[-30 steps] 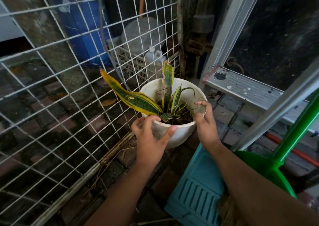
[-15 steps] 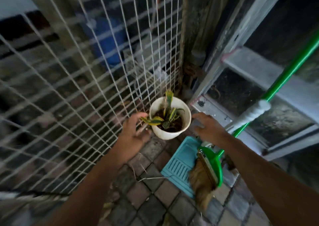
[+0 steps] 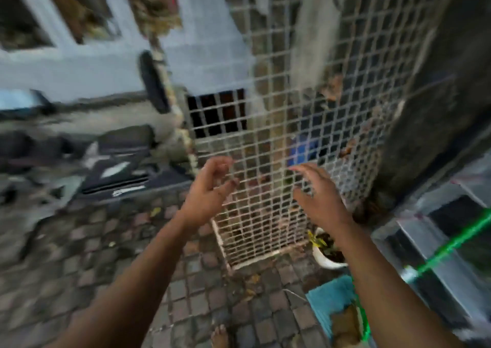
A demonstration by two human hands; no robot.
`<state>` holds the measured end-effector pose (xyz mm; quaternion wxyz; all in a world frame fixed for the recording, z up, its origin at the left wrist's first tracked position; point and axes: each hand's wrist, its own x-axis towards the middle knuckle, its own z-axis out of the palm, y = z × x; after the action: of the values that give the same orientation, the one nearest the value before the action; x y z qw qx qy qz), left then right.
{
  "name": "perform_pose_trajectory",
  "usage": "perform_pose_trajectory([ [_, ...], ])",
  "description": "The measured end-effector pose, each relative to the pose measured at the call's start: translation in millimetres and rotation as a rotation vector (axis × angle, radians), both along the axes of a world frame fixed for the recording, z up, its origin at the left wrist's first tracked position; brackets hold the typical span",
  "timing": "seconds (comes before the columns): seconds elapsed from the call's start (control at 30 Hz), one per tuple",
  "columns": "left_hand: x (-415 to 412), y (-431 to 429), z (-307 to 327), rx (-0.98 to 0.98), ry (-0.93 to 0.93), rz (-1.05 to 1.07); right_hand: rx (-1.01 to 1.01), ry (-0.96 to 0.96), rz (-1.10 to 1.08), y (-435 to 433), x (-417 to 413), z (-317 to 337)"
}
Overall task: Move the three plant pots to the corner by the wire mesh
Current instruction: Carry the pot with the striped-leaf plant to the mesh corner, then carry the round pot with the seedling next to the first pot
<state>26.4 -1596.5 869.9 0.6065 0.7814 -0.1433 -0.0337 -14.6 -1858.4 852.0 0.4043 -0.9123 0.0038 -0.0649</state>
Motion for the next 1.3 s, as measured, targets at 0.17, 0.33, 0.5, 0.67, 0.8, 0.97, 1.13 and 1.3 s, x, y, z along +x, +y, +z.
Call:
perform_pose_trajectory([
  [0.17,-54,124,82,-0.101,-0.071,0.261,0.023,-0.092,0.288,123,8,81],
  [0.33,-90,258,117,-0.129,-0.160,0.544,0.000,-0.199,0.542,263,34,129],
  [0.5,-116,404,120,-0.063,-0.194,0.750,0.074,-0.255,0.726,424,68,142],
  [0.67,-127,541,120,-0.045,-0.232,0.936,0.227,-0.141,0.844,580,105,138],
  [0.8,-129,632,118,-0.024,-0.212,1.081,0.280,-0.065,0.943,695,135,138],
  [0.97,-105,730,93,-0.004,-0.161,1.226,0.296,-0.010,1.062,830,181,118],
  [1.13,-52,828,51,-0.013,-0.138,1.359,0.306,0.029,1.225,968,242,79],
  [1.3,-20,908,24,-0.040,0.014,1.528,0.271,0.162,1.329,1102,289,50],
])
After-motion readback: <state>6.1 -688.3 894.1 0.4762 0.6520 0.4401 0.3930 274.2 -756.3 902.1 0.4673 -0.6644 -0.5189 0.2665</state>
